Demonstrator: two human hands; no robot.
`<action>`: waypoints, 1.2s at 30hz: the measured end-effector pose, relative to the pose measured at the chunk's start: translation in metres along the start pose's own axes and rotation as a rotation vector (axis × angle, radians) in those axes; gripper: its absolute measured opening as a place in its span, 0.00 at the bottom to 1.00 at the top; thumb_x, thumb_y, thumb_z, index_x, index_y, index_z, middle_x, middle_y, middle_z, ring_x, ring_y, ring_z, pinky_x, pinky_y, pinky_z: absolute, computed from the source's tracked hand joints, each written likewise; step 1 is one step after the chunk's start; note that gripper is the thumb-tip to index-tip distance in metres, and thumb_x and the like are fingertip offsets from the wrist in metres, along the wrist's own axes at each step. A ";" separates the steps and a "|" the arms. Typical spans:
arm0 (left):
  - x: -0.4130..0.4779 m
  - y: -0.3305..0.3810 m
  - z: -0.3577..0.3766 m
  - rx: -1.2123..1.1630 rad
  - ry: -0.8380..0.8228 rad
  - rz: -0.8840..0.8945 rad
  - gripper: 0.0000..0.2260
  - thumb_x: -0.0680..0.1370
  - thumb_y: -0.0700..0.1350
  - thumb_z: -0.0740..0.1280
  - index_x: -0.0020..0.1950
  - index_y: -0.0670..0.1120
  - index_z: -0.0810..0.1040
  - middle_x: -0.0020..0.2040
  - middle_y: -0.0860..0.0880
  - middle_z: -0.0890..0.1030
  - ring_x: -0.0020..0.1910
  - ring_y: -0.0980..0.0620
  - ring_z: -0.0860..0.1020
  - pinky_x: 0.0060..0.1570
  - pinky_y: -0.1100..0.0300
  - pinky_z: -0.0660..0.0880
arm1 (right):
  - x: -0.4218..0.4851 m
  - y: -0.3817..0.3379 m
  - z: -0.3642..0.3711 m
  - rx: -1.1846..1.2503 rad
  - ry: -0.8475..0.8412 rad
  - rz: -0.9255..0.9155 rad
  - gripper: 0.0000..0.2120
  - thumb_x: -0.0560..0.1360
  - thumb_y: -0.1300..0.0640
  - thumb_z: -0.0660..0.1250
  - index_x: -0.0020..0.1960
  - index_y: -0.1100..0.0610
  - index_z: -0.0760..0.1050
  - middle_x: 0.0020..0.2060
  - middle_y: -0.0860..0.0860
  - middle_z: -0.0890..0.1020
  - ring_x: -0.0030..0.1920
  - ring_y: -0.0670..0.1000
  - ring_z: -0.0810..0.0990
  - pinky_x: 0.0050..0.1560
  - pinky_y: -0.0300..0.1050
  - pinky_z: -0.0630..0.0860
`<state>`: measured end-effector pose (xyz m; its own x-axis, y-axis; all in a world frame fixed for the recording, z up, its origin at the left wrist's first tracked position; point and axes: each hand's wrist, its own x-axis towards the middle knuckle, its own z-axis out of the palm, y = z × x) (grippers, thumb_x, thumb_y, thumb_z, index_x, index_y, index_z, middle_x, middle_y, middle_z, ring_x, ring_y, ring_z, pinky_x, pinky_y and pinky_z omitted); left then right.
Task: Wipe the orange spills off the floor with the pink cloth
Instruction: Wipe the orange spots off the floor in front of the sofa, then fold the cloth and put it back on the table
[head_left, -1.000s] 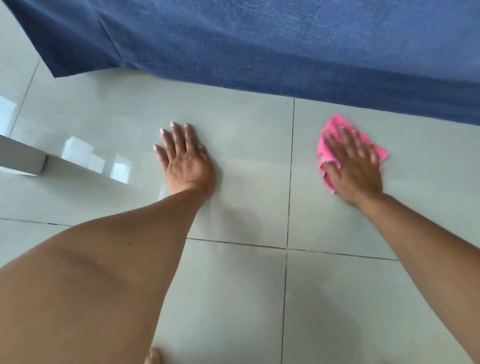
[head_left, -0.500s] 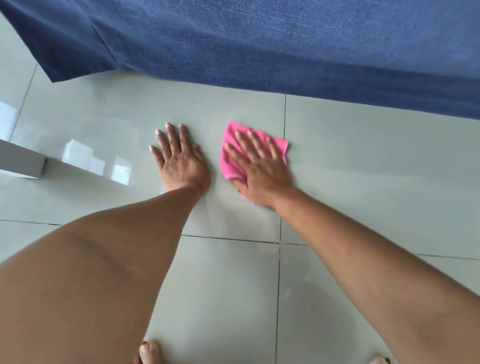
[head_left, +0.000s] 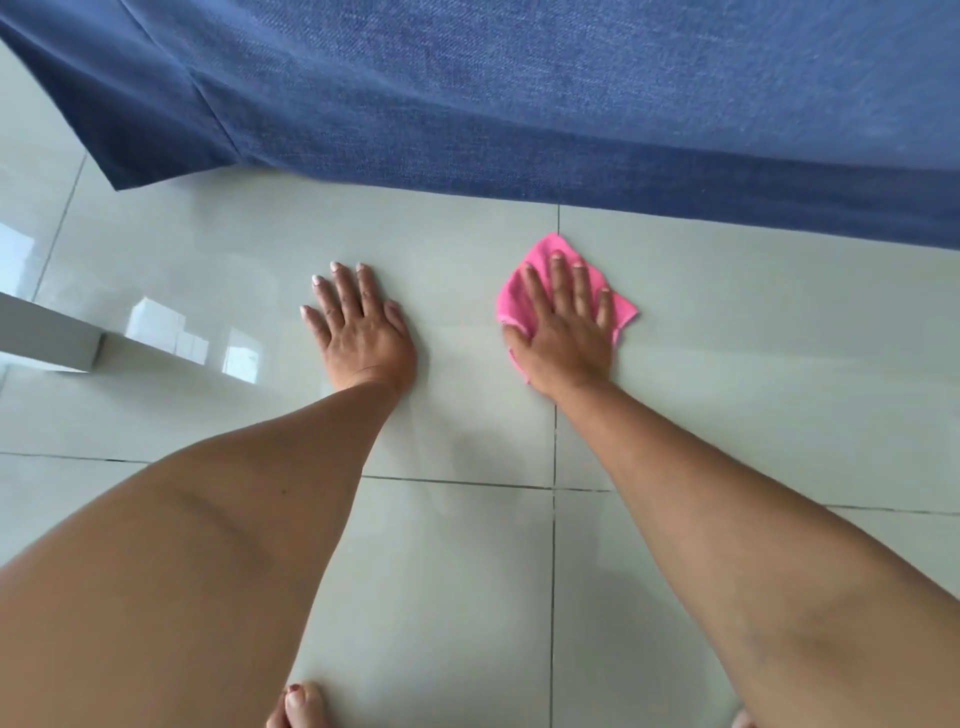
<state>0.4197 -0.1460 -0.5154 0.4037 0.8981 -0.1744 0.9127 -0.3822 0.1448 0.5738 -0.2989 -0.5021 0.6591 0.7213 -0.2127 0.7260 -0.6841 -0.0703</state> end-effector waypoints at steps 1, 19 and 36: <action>0.000 0.000 -0.001 0.007 -0.005 0.001 0.27 0.82 0.52 0.44 0.81 0.48 0.47 0.82 0.46 0.45 0.80 0.43 0.41 0.76 0.43 0.38 | -0.004 -0.012 0.002 -0.028 0.002 -0.085 0.34 0.77 0.34 0.39 0.80 0.44 0.40 0.80 0.50 0.40 0.79 0.55 0.38 0.77 0.60 0.40; -0.025 0.030 -0.135 -0.152 -0.739 0.159 0.34 0.77 0.41 0.69 0.80 0.53 0.58 0.74 0.45 0.68 0.71 0.44 0.69 0.66 0.58 0.66 | -0.079 -0.034 -0.079 0.893 -0.104 0.155 0.08 0.74 0.59 0.65 0.49 0.58 0.82 0.43 0.53 0.82 0.44 0.54 0.79 0.46 0.46 0.73; -0.076 -0.016 -0.381 -0.786 -0.713 0.214 0.26 0.66 0.44 0.79 0.63 0.43 0.79 0.57 0.49 0.85 0.59 0.51 0.81 0.72 0.52 0.66 | -0.120 -0.075 -0.292 1.709 -0.326 0.087 0.11 0.73 0.67 0.71 0.55 0.62 0.79 0.44 0.57 0.84 0.43 0.55 0.83 0.50 0.52 0.81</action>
<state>0.3502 -0.1250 -0.1333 0.7252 0.3994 -0.5609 0.6254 -0.0413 0.7792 0.4978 -0.3029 -0.1869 0.4624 0.7767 -0.4278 -0.4555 -0.2058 -0.8661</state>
